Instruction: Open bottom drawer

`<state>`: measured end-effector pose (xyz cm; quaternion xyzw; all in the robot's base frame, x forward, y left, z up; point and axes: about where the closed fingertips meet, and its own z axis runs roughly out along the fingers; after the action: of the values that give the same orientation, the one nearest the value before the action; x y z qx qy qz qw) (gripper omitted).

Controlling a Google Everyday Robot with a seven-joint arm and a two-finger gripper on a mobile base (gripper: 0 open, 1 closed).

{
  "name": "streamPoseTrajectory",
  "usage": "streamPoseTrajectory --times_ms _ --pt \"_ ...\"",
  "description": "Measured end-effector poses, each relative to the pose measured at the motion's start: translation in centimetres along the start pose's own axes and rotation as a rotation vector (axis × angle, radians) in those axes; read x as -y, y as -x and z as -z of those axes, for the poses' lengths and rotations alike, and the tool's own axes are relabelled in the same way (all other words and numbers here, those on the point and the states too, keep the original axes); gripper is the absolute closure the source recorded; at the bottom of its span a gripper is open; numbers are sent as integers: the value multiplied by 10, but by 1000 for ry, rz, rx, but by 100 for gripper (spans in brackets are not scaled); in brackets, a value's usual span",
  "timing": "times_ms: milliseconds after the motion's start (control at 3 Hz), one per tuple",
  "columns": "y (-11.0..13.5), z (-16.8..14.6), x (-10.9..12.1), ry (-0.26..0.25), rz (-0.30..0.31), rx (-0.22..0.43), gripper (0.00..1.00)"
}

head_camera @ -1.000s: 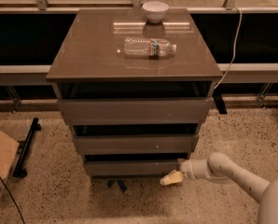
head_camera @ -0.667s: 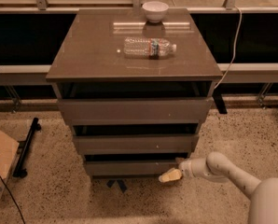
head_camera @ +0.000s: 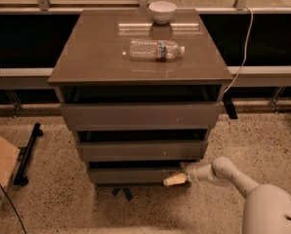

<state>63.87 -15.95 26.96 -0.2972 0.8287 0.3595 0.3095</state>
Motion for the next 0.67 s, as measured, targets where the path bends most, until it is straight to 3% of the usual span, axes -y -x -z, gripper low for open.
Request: streamPoseTrajectory --times_ms 333,667 --pt "1 -15 8 22 -15 0 0" --pt "-10 -30 9 47 -58 -14 18"
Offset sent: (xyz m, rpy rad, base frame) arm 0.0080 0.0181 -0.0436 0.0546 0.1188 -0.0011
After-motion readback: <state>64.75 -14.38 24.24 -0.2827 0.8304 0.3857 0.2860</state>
